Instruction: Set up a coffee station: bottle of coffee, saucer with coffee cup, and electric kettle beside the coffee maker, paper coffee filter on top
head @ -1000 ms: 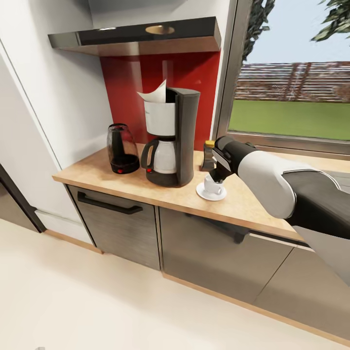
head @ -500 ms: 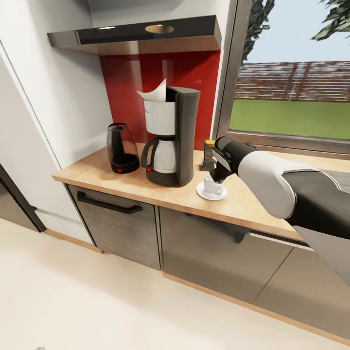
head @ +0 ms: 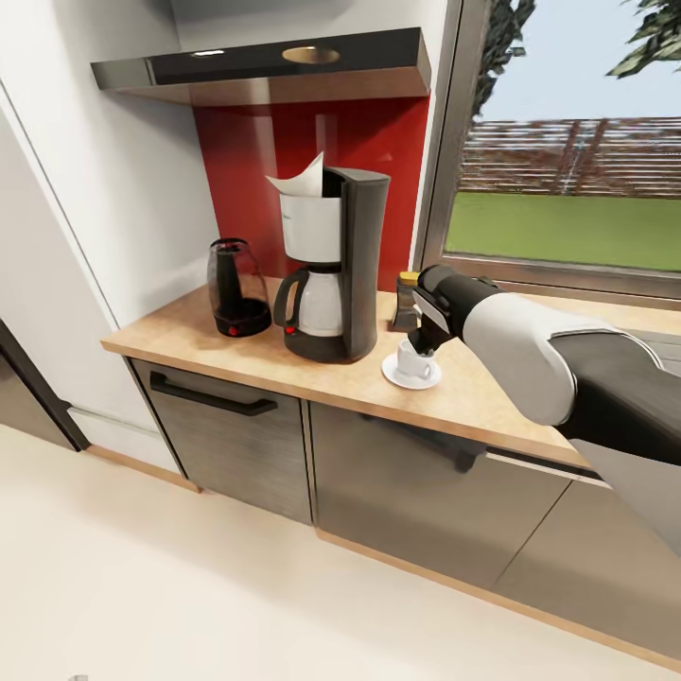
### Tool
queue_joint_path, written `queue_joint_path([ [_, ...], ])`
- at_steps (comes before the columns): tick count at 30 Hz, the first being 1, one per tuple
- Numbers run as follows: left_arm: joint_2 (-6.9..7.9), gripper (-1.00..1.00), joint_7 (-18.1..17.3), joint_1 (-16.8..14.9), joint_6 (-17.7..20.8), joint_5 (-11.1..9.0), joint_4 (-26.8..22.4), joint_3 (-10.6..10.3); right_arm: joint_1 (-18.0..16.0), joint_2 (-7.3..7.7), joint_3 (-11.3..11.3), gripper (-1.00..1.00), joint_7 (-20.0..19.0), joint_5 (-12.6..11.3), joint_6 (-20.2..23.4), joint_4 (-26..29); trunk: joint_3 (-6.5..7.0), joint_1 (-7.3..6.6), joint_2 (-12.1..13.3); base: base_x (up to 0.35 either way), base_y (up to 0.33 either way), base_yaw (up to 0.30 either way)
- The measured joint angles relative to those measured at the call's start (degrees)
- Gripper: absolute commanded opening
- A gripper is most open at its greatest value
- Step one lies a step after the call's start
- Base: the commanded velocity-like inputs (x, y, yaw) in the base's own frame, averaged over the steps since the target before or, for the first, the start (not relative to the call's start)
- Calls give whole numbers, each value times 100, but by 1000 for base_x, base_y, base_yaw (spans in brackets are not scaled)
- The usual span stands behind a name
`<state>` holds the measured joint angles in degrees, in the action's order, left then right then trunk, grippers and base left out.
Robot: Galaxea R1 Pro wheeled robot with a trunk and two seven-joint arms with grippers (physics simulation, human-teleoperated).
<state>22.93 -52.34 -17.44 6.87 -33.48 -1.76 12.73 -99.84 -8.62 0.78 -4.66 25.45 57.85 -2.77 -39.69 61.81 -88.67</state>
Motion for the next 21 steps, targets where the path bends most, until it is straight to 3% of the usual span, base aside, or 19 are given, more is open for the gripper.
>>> queue_joint_path([
  [21,0,100,0,0,0,5,0,0,0,1,0,-100,0,-9,1,5,-2,0,0,0,0,0],
])
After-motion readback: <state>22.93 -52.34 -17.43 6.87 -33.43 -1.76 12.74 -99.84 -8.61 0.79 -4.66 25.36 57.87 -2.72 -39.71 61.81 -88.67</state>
